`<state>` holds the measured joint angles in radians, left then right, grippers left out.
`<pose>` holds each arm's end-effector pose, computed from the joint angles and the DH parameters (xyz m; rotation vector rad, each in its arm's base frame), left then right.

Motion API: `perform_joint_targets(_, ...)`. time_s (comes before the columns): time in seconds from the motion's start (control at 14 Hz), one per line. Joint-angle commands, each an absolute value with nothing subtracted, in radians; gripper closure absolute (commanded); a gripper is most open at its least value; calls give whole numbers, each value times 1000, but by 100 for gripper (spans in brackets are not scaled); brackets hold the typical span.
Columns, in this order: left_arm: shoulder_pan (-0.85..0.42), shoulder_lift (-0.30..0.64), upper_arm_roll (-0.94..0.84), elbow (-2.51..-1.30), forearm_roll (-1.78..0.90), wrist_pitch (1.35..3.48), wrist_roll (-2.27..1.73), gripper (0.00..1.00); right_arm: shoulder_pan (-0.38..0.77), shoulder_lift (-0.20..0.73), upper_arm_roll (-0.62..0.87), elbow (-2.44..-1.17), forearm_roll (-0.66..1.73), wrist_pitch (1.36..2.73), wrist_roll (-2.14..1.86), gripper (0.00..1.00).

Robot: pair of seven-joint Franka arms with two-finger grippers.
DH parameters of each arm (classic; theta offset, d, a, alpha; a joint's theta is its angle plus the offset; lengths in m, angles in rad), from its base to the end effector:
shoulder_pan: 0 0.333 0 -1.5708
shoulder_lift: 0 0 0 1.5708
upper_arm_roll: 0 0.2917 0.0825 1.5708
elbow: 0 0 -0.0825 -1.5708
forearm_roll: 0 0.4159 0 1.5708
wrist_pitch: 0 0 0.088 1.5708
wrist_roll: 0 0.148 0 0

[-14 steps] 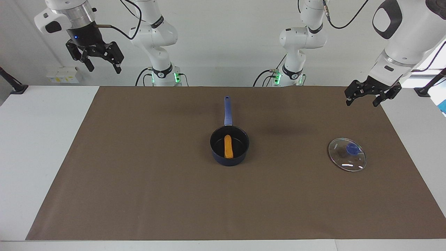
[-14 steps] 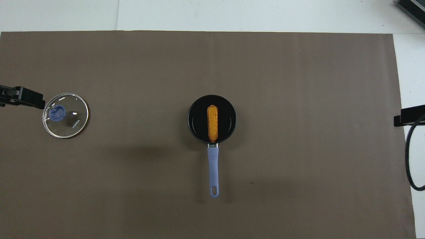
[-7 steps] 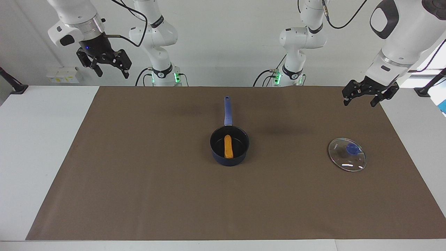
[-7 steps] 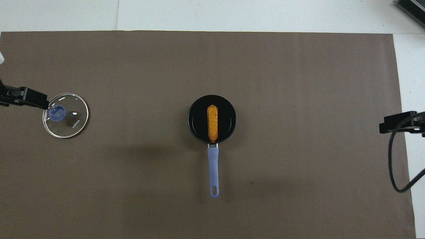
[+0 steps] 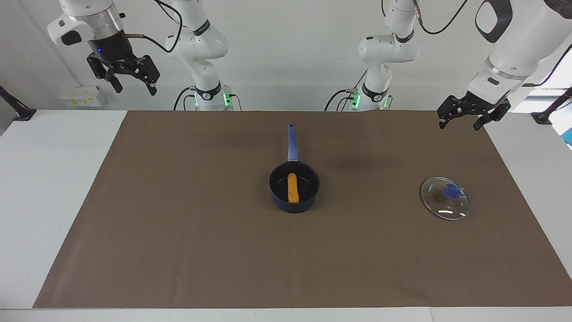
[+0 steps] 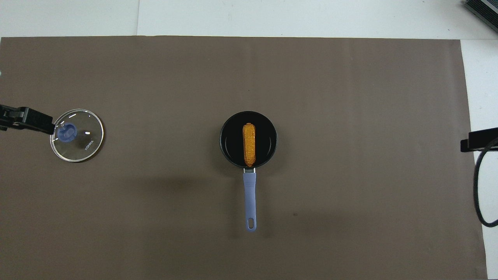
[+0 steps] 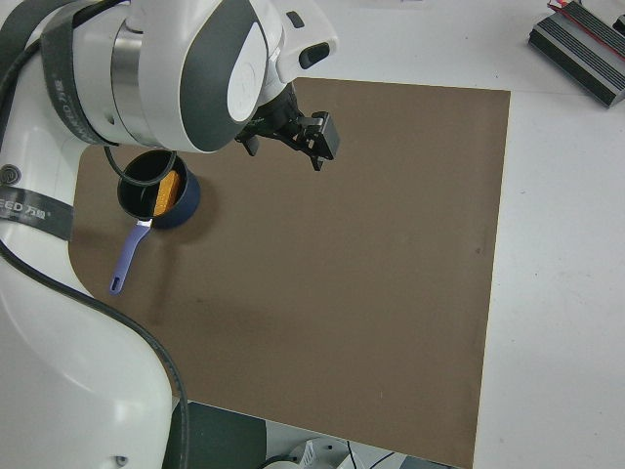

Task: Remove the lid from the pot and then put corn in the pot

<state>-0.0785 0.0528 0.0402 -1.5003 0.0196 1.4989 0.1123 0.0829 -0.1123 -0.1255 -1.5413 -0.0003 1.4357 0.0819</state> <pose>0.5917 -0.0202 0.5573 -3.1120 0.2334 0.0857 0.5380 -0.0266 0.6246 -3.1217 0.1935 -0.0087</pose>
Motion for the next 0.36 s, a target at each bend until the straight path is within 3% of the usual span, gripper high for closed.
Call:
perform_joint_targets(0.0, -92, 43, 48, -1497, 26, 1480, 115, 0, 66, -123, -118, -1549, 0, 1445, 38, 0)
perform_joint_targets(0.29, -89, 43, 48, -1502, 18, 1483, 118, 0, 66, -129, -118, -1560, 0, 1448, 22, 0)
